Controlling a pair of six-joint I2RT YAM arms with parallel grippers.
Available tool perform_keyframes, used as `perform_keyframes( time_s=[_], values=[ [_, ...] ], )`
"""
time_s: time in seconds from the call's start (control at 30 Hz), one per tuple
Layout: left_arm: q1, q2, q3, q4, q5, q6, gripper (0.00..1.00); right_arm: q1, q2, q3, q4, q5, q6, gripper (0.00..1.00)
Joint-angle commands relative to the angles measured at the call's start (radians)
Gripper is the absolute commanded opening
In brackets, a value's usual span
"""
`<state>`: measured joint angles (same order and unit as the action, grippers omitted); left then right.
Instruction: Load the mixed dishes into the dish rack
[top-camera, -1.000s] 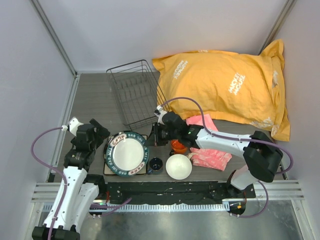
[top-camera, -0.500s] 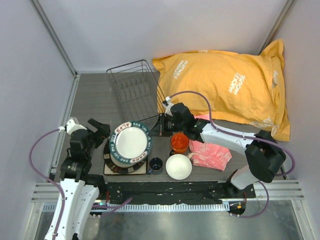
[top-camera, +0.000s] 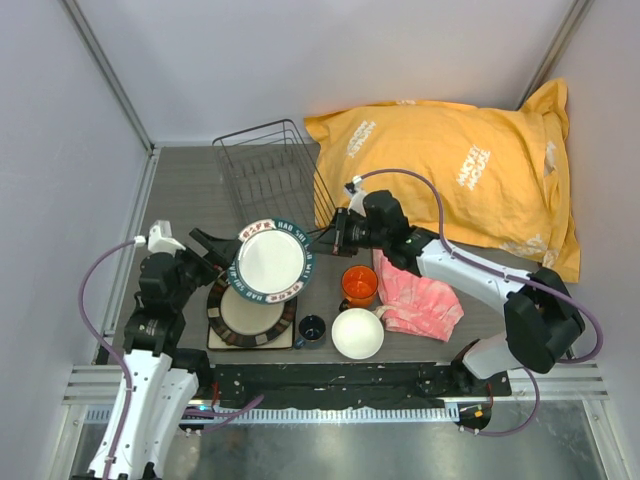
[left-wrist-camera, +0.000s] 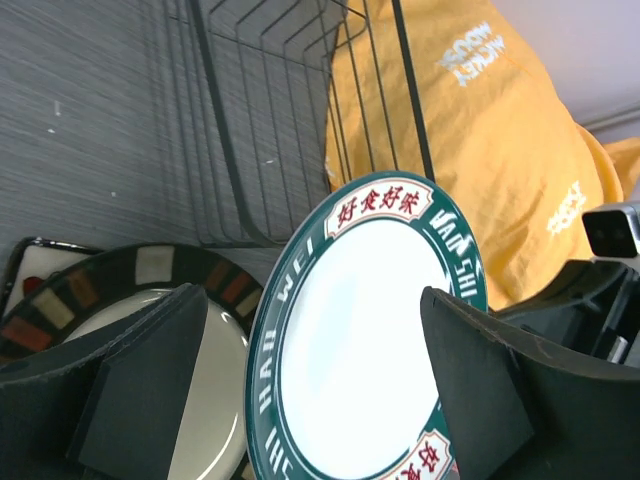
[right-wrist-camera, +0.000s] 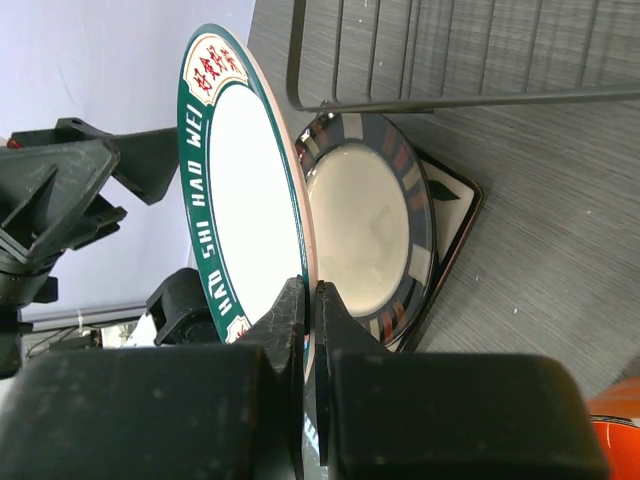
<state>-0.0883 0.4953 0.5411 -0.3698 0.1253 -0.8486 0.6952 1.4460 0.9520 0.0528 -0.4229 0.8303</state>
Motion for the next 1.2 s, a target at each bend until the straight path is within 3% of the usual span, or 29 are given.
perform_keyframes(
  time_s=[0.0,0.37,0.47,0.6,0.77,0.87,0.93,1.0,1.07,1.1,1.17],
  values=[
    [0.005,-0.001,-0.013,0.111,0.096,-0.006,0.92,-0.023,-0.062,0.057,0.102,-0.068,0.046,0.01],
    [0.007,0.023,-0.069,0.204,0.177,-0.038,0.77,-0.057,-0.056,-0.004,0.280,-0.157,0.165,0.01],
    [0.005,0.037,-0.067,0.210,0.186,-0.035,0.66,-0.059,-0.055,-0.002,0.285,-0.159,0.168,0.01],
    [0.005,0.037,-0.069,0.219,0.188,-0.035,0.44,-0.060,-0.053,-0.004,0.277,-0.157,0.161,0.01],
    [0.007,0.038,-0.069,0.219,0.191,-0.033,0.26,-0.059,-0.059,-0.002,0.240,-0.129,0.133,0.01],
    [0.007,0.042,-0.070,0.216,0.195,-0.032,0.03,-0.059,-0.061,-0.005,0.225,-0.119,0.119,0.01],
    [0.005,0.043,-0.072,0.226,0.201,-0.033,0.00,-0.059,-0.059,-0.007,0.222,-0.119,0.116,0.01],
    [0.007,0.042,-0.073,0.232,0.209,-0.036,0.00,-0.060,-0.050,-0.010,0.226,-0.125,0.118,0.08],
    [0.005,0.038,-0.069,0.241,0.215,-0.040,0.00,-0.059,-0.039,-0.021,0.242,-0.138,0.130,0.19],
    [0.007,0.037,-0.066,0.246,0.217,-0.043,0.00,-0.059,-0.032,-0.027,0.264,-0.142,0.138,0.30],
    [0.005,0.040,-0.059,0.255,0.226,-0.049,0.00,-0.059,-0.024,-0.044,0.288,-0.149,0.156,0.38]
  ],
)
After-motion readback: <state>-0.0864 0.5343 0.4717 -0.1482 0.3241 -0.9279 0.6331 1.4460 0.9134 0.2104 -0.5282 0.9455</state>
